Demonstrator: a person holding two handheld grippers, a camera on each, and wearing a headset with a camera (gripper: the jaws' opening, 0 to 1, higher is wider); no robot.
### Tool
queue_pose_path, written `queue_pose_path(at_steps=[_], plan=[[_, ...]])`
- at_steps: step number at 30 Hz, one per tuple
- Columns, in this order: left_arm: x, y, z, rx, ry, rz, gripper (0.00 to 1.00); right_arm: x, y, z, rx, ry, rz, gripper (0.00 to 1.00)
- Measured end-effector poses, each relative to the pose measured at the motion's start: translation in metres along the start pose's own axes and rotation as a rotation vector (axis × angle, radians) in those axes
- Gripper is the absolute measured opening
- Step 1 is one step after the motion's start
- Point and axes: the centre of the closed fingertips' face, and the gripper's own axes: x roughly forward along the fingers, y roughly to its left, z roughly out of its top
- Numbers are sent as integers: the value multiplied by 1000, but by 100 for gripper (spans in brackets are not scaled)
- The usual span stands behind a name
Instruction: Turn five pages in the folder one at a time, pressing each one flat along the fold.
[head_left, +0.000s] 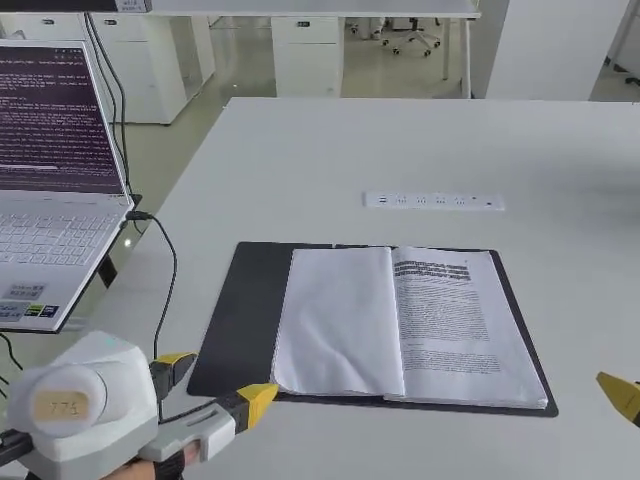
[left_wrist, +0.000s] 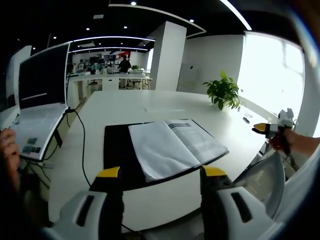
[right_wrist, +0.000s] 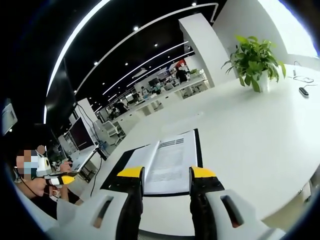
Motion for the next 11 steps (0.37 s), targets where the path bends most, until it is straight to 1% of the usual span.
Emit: queue_pose_path(at_steps=[4, 7, 11], plan=[[0, -1, 8, 1, -14, -1, 61, 2, 1, 5, 1, -11, 7, 34], [-1, -1, 16, 1, -32, 3, 61, 3, 0, 7, -2, -13, 7, 35], [-2, -1, 20, 4, -44, 5, 62, 4, 0, 11, 5, -22, 10, 35]])
